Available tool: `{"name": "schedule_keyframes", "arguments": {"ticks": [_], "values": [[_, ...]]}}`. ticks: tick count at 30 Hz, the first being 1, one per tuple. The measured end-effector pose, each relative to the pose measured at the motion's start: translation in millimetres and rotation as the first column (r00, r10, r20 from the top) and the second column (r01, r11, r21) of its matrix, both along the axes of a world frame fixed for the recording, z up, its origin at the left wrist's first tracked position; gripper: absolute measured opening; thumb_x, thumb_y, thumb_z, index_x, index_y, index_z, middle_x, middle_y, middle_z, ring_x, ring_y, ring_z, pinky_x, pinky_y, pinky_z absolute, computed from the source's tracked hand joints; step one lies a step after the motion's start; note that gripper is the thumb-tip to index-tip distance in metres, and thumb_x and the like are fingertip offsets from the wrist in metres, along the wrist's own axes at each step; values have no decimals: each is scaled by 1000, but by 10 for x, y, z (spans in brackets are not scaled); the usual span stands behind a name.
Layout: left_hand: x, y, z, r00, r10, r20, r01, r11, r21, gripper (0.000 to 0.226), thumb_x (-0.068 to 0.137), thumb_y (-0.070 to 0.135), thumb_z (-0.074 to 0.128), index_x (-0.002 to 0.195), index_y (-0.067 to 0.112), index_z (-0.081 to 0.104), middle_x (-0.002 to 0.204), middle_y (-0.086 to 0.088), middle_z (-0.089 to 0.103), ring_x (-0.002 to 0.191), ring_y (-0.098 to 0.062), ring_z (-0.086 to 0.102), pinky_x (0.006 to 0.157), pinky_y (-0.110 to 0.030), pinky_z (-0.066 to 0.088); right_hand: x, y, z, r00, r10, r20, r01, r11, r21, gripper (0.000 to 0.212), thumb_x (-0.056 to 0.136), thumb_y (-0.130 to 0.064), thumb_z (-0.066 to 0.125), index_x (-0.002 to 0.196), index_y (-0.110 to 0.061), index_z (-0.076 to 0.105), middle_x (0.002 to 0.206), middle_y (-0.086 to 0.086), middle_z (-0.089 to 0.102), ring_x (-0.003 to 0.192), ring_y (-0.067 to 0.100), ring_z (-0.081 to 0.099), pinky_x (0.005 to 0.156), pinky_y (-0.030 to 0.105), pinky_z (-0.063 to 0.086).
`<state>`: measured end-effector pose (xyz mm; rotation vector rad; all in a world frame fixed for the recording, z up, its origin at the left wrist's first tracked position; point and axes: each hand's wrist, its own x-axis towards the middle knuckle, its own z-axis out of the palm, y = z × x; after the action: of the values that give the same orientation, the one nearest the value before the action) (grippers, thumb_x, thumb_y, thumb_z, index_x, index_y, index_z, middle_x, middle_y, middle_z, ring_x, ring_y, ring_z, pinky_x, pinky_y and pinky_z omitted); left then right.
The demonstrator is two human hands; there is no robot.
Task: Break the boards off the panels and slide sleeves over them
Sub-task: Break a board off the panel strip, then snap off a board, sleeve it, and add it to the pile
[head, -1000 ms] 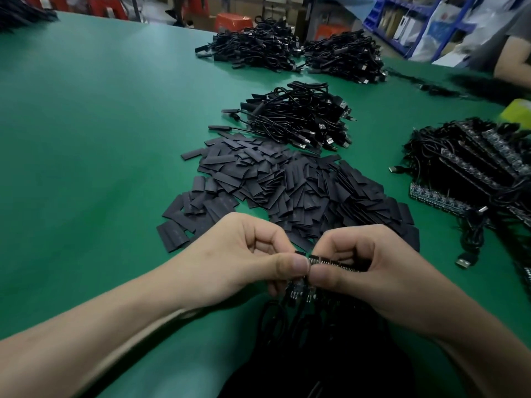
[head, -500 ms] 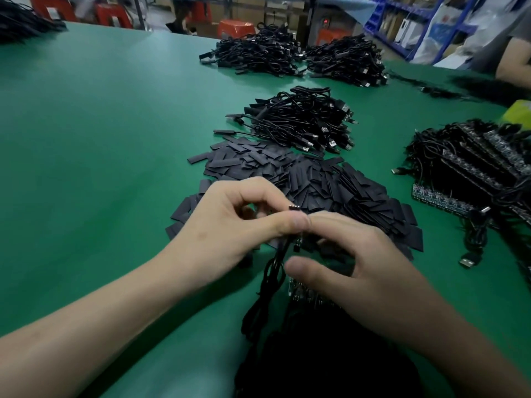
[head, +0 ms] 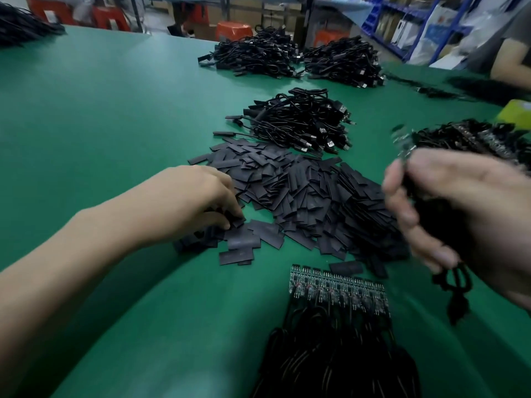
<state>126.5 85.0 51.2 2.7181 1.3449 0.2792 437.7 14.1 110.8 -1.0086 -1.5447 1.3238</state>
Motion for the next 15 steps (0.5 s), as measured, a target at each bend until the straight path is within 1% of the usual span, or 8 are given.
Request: {"name": "schedule_keyframes", "arguments": {"ticks": [3, 4, 6, 8, 10, 11, 13, 15], "values": [[-1, 20, -36, 1000, -18, 5, 17, 997, 72, 20, 78, 34, 84, 96, 42, 78, 92, 21, 64, 93, -8, 61, 70, -33, 55, -57, -16, -217, 939, 22, 342, -8, 999, -41, 33, 100, -45, 52, 86, -21, 70, 60, -3, 56, 40, 10, 42, 39, 18, 34], [-9, 24, -47, 1000, -22, 6, 21, 997, 78, 18, 79, 36, 83, 95, 42, 78, 91, 22, 63, 92, -7, 60, 70, -33, 55, -109, -23, -288, 908, 31, 419, -8, 998, -55, 34, 101, -45, 48, 85, -24, 69, 60, -5, 56, 44, 9, 44, 39, 19, 34], [-31, 23, -42, 1000, -29, 7, 28, 997, 66, 13, 82, 40, 79, 94, 42, 78, 91, 22, 62, 91, -5, 57, 73, -30, 53, -210, -35, -406, 859, 9, 512, 9, 999, -33, 33, 101, -44, 44, 83, -27, 67, 61, -6, 57, 48, 6, 45, 46, 18, 36], [-40, 8, -1, 999, -30, 41, 27, 998, 64, 9, 85, 42, 74, 93, 40, 78, 93, 21, 64, 91, -4, 59, 77, -31, 54, -272, -53, -505, 845, -41, 533, 37, 999, 18, 36, 99, -47, 41, 84, -28, 66, 61, -6, 54, 51, 5, 43, 54, 25, 36], [8, -42, 48, 984, -36, 176, 27, 998, 49, 11, 88, 43, 70, 91, 36, 77, 93, 20, 69, 87, -1, 65, 77, -32, 55, -307, -86, -583, 839, -102, 534, 70, 994, 80, 42, 97, -58, 41, 88, -28, 67, 62, -3, 50, 53, 5, 42, 57, 30, 37], [61, -90, 69, 959, -31, 281, 30, 1000, 7, 11, 89, 43, 70, 91, 34, 77, 90, 20, 72, 83, 0, 67, 76, -30, 56, -325, -105, -607, 838, -130, 530, 80, 990, 116, 46, 97, -63, 42, 91, -26, 68, 63, 1, 51, 54, 4, 43, 57, 29, 38], [222, -214, 87, 884, 0, 468, 77, 986, -145, 6, 90, 36, 73, 91, 33, 78, 82, 16, 76, 76, -1, 71, 72, -24, 56, -359, -133, -625, 848, -171, 501, 96, 980, 172, 52, 91, -67, 48, 92, -19, 68, 69, 7, 55, 55, 1, 43, 54, 21, 37], [410, -341, 54, 786, 61, 616, 169, 936, -308, 8, 88, 29, 73, 93, 27, 79, 73, 8, 76, 62, -2, 70, 60, -20, 56, -378, -142, -640, 881, -172, 441, 106, 980, 171, 48, 88, -64, 54, 88, -18, 68, 64, 4, 51, 56, 2, 43, 53, 20, 35]]}}
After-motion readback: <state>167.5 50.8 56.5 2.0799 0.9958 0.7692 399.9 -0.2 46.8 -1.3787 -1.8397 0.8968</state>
